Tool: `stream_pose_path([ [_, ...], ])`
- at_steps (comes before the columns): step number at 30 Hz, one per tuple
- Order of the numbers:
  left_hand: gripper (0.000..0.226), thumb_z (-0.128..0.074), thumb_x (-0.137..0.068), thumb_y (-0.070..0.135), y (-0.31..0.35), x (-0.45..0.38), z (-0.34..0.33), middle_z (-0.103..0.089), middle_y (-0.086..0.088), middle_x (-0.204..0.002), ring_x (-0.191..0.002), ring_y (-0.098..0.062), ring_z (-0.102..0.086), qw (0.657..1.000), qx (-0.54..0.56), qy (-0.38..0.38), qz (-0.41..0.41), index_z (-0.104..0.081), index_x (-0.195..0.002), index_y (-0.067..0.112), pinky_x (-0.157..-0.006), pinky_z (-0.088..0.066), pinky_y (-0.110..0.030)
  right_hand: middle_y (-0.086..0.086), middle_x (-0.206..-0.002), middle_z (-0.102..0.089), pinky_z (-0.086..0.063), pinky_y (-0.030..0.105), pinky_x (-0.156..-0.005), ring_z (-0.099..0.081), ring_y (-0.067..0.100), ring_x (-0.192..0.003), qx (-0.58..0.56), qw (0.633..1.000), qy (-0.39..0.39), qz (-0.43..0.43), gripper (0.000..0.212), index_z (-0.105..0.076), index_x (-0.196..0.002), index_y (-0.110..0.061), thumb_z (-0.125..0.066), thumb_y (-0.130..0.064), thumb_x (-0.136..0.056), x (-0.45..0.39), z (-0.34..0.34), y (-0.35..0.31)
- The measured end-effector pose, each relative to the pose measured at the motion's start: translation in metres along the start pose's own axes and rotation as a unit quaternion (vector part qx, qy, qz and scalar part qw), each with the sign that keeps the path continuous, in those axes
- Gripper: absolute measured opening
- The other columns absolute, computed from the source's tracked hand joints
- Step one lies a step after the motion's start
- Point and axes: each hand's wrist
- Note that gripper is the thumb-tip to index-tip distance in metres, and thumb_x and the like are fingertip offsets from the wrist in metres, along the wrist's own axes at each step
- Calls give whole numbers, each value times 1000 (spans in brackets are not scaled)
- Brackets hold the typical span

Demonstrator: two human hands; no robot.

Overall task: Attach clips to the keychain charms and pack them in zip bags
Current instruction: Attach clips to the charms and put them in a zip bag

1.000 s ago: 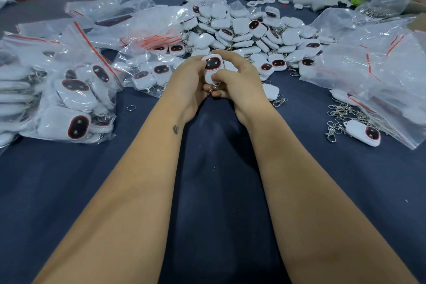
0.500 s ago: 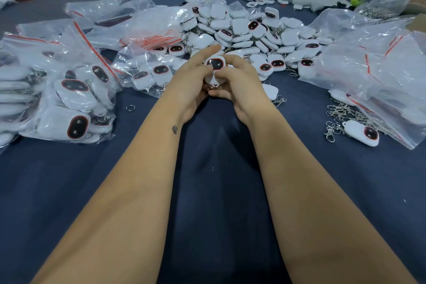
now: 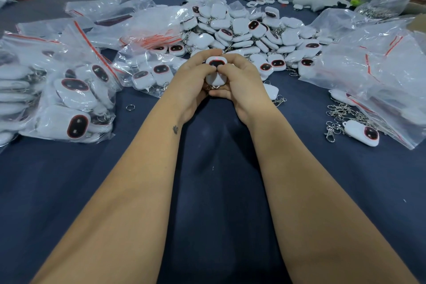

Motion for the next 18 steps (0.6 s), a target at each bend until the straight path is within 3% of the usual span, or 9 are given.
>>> stream_pose_path([
  [4,39,-38,-95,-3,-1,-1,1,-57,-7,-87,-67,-9,-51,1000,-12,6,6,-66,-110,19,-59,-41,-25,12,-88,-67,-55,26,-57,-67,19,-66,-2,1000,6,1,11,-63,-97,-14,-53,-8,-94,1,-2,-1],
  [8,34,-39,-97,-2,0,0,0,-69,2,-77,-63,-9,-62,1000,14,14,2,-65,-107,18,-57,-45,-24,13,-91,-66,-54,25,-55,-65,20,-69,-7,1000,5,-3,13,-63,-96,-15,-53,-7,-94,1,-4,-1],
  [12,31,-40,-98,-2,0,0,0,-67,-2,-81,-65,-11,-62,1000,11,16,2,-62,-110,17,-56,-44,-26,13,-96,-66,-55,25,-56,-65,20,-73,-9,1000,2,-2,17,-63,-93,-17,-51,-5,-93,2,-3,-1],
  [16,32,-40,-95,-4,0,-1,1,-64,6,-61,-57,-9,-61,1000,-3,16,-5,-62,-107,17,-54,-44,-25,10,-92,-67,-54,25,-56,-65,17,-70,-11,1000,-1,-1,19,-63,-94,-18,-51,-3,-92,2,-4,-1],
  [18,34,-39,-95,-4,-1,-1,2,-65,6,-62,-58,-9,-61,1000,-6,14,-7,-63,-105,18,-54,-45,-24,10,-91,-67,-54,25,-57,-66,16,-69,-10,1000,-3,0,18,-63,-93,-18,-51,-4,-91,2,-4,-1],
])
Point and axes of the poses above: each hand's wrist, its own x-axis away from the middle knuckle, its own z-axis out of the back of the hand, y = z × x
